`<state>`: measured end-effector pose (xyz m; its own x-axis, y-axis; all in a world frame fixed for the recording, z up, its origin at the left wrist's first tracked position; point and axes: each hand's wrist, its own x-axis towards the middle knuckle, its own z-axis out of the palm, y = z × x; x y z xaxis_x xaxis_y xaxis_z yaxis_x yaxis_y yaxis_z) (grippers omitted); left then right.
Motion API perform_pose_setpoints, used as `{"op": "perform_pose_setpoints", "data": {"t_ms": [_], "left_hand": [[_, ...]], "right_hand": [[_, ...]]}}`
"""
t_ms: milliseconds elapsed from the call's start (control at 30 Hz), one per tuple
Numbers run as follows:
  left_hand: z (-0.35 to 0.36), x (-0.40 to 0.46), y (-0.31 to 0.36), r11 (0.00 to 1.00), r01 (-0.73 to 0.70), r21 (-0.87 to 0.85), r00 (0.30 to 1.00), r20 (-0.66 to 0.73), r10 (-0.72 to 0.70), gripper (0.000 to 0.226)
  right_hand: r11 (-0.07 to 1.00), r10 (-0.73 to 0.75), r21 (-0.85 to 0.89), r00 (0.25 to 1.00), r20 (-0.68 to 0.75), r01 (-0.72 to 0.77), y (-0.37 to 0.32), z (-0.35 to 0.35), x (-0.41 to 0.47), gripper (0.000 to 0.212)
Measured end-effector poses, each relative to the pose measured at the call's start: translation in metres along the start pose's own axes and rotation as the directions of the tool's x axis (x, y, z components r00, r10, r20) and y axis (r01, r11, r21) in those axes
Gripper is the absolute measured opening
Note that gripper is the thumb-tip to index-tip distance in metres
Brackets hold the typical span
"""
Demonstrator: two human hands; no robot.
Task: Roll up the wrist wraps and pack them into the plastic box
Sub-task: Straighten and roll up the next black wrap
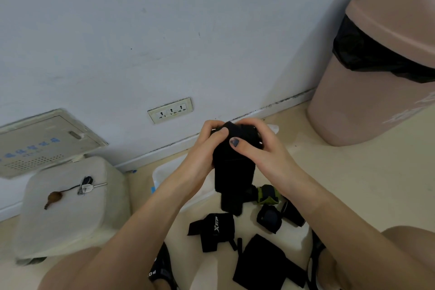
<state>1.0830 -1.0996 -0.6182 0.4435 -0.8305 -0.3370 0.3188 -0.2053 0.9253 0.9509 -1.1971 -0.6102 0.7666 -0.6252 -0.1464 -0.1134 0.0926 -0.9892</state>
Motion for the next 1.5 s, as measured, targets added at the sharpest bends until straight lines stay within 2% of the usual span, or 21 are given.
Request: {"op": "perform_pose_setpoints", "data": {"t_ms": [100,233,367,567,700,867,933,1033,1133,1233,1367,1500], "left_hand": [[-0.0009,-0.0014,0.0024,0.998,-0.036,-0.043,0.999,0.013,0.037,0.025],[0.0,-0.0049,0.0012,0.994,-0.1,0.035,0.995,0.024,0.099,0.024],[0.0008,-0.0043,-0.0004,0.996,-0.084,0.031,0.996,-0.016,0.084,0.034],[0.0018,-0.004,-0.0009,0.996,0.028,0.08,1.0,-0.002,-0.028,0.052],[0.0019,-0.0042,0.0044,1.0,0.019,-0.014,1.0,0.005,-0.019,0.037],[0.0008,-0.0039,0.0034,0.999,-0.029,0.036,1.0,-0.01,0.029,0.017],[-0.0004,-0.0035,0.0036,0.995,-0.07,0.065,0.997,-0.037,0.072,0.022],[-0.0014,-0.0032,0.0032,0.994,-0.088,0.072,0.996,-0.024,0.089,0.031],[0.0009,-0.0034,0.0023,1.0,-0.009,-0.012,1.0,0.007,0.009,0.041],[0.0012,-0.0035,0.0018,0.998,0.055,-0.009,0.998,0.021,-0.054,0.051],[0.0004,-0.0015,0.0027,0.999,0.014,-0.034,1.0,-0.026,-0.015,0.04],[-0.0017,0.0001,0.0012,0.999,-0.028,-0.025,0.999,-0.04,0.027,0.03]], "right_hand": [[0.999,0.042,0.012,0.999,0.017,-0.043,0.0015,-0.002,0.0015,0.025],[0.989,0.14,0.034,0.99,0.033,-0.141,0.0021,-0.0025,0.0056,0.035],[0.998,0.058,-0.029,0.998,-0.036,-0.059,0.0015,0.0029,0.0047,0.017],[1.0,-0.01,-0.008,0.998,-0.069,0.009,0.0019,0.0039,0.0014,0.017],[0.999,-0.023,0.039,0.999,-0.047,0.025,0.0021,0.0026,-0.0002,0.021],[0.995,0.065,0.078,0.998,0.016,-0.066,0.0028,0.0007,0.0019,0.033],[0.993,0.097,0.065,0.995,0.032,-0.099,0.0044,0.0008,0.0024,0.035],[0.998,0.062,0.022,0.998,-0.001,-0.062,0.0048,0.0031,0.0024,0.026],[1.0,0.005,0.028,1.0,-0.024,-0.004,0.0043,0.0035,0.0004,0.021],[0.999,-0.029,0.031,1.0,-0.011,0.029,0.0043,0.0034,-0.0006,0.024],[0.998,-0.044,0.038,0.999,0.016,0.043,0.0045,0.0036,-0.0009,0.031],[0.999,0.025,0.046,0.998,0.049,-0.027,0.0055,0.0025,0.0009,0.042]]}}
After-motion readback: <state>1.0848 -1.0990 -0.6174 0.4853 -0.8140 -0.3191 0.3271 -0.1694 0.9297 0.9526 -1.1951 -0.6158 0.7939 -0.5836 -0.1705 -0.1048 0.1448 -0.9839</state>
